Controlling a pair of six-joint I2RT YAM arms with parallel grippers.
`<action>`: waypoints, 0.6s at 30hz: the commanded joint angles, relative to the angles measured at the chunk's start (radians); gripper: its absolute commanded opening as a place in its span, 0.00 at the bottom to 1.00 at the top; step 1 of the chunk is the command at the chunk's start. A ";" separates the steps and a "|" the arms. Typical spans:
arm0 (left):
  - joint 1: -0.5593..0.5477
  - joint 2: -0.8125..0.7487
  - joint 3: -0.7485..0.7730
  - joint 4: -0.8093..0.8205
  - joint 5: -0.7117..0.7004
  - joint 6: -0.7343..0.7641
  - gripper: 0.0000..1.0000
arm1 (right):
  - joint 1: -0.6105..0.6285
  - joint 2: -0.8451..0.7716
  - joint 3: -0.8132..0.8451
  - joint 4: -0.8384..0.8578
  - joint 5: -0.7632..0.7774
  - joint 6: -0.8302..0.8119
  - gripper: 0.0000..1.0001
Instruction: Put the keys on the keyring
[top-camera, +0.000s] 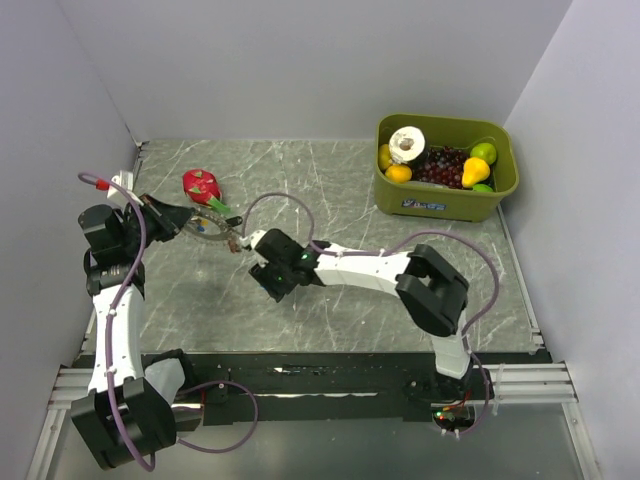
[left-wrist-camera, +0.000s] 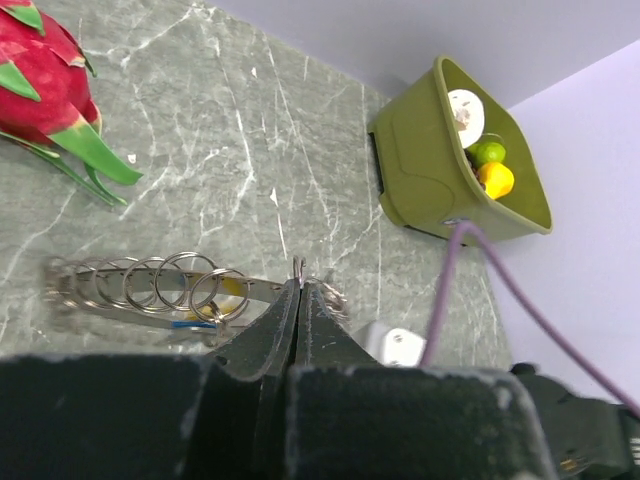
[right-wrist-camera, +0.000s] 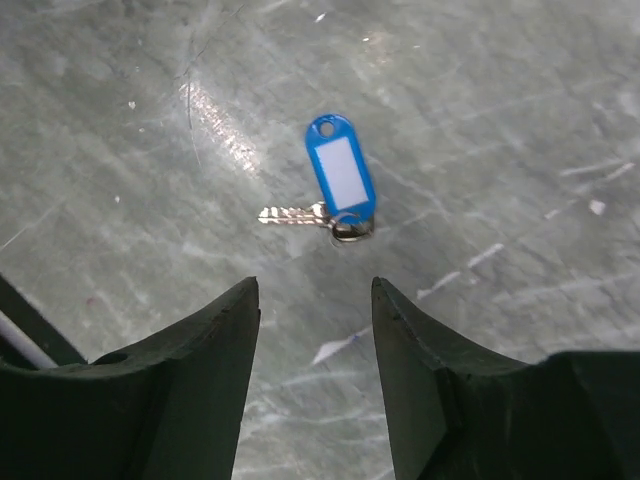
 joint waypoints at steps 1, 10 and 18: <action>0.010 -0.023 0.019 0.083 0.053 -0.052 0.01 | 0.019 0.053 0.084 -0.050 0.081 0.001 0.56; 0.014 -0.037 0.008 0.089 0.059 -0.052 0.01 | 0.019 0.124 0.112 -0.031 0.085 0.007 0.53; 0.014 -0.047 -0.004 0.101 0.069 -0.052 0.01 | 0.019 0.173 0.133 -0.011 0.085 0.006 0.45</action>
